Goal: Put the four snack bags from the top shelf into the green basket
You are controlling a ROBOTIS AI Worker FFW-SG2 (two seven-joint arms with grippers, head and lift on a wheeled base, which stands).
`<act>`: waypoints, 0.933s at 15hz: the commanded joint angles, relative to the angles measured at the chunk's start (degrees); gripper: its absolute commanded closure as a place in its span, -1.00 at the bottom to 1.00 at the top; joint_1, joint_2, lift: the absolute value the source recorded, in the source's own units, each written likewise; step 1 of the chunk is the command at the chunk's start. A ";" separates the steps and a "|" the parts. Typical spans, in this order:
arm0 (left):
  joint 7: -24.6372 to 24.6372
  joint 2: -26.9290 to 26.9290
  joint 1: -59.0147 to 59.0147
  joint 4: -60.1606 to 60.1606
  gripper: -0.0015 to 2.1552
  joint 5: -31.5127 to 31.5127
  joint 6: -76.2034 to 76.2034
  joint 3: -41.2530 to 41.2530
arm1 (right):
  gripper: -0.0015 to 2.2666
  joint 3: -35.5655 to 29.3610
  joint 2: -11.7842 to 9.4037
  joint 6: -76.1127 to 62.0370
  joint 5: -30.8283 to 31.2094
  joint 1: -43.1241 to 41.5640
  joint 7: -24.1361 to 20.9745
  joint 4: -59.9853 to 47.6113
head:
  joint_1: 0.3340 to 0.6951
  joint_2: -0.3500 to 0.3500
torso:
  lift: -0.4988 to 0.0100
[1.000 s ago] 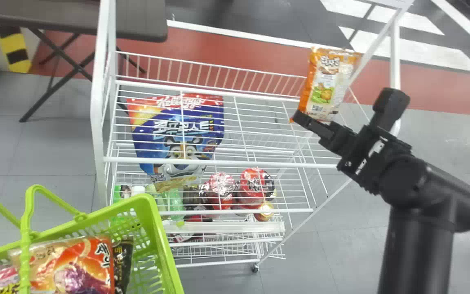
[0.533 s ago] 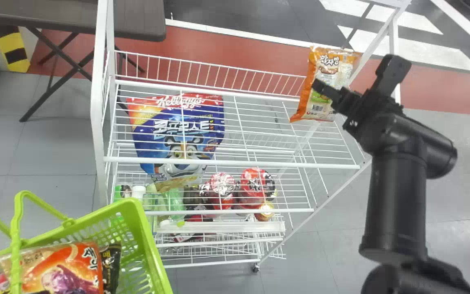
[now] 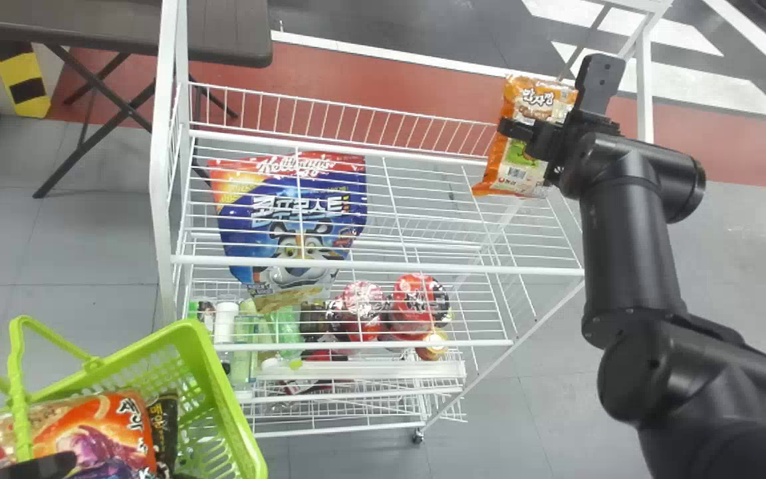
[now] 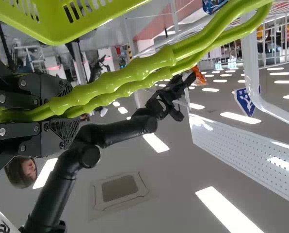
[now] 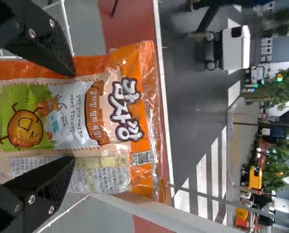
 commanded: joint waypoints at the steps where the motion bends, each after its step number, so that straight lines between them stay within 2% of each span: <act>1: -0.57 -0.30 -0.01 0.55 0.99 0.00 -0.96 -0.06 | 0.79 0.36 0.05 0.12 0.27 -0.49 -0.13 0.55 | 1.00 -1.00 | 0.96; 2: -0.57 -0.39 -0.01 0.64 0.99 0.00 -0.96 0.02 | 0.99 0.44 0.31 0.12 0.27 -0.40 -0.74 0.46 | 1.00 -1.00 | 0.96; 6: -0.57 -0.39 -0.01 0.99 0.99 0.00 -0.96 0.38 | 0.99 0.27 0.31 -0.06 -0.70 0.12 -0.83 -0.68 | 1.00 -1.00 | 0.96; 8: -0.57 -0.39 -0.01 0.90 0.99 0.09 -0.96 0.73 | 0.99 0.27 0.49 2.05 -3.16 2.58 -0.48 -5.60 | 1.00 -1.00 | 0.96; 11: -0.57 -0.39 -0.10 0.55 0.99 0.18 -0.96 1.61 | 0.99 0.53 0.84 12.77 -10.98 11.20 0.13 -24.06 | 1.00 -1.00 | 0.96; 14: -0.57 -0.30 -0.54 0.20 0.99 0.61 -0.79 2.49 | 0.99 0.53 0.93 24.55 -22.49 21.57 -0.13 -45.24 | 1.00 -0.96 | 0.96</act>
